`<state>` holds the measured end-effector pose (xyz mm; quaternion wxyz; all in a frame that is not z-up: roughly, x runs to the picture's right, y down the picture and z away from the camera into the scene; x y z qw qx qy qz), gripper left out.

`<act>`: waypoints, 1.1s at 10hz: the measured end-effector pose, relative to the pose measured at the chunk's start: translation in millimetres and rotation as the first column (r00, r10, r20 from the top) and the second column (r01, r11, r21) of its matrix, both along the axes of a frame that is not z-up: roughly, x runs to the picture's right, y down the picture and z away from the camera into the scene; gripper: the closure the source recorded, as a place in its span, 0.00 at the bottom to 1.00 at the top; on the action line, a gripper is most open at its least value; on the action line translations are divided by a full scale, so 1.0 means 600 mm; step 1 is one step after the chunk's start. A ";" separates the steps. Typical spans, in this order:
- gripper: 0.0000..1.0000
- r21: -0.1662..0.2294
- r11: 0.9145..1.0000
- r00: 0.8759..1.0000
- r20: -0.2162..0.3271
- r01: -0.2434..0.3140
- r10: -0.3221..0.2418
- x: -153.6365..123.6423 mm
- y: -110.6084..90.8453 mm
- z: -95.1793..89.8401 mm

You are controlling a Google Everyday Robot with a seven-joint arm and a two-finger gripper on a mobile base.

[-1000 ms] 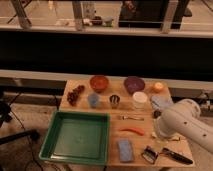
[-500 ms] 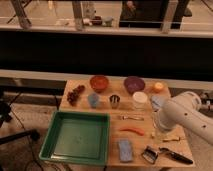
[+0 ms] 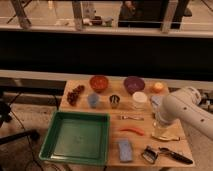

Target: Place eraser in paper cup

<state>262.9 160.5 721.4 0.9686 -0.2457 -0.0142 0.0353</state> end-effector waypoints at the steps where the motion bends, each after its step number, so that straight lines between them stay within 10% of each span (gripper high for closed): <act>1: 0.20 0.008 1.000 1.000 -0.003 -0.001 0.001 0.005 -0.008 0.005; 11: 0.20 0.050 0.996 0.996 -0.031 -0.080 0.081 0.080 -0.070 0.017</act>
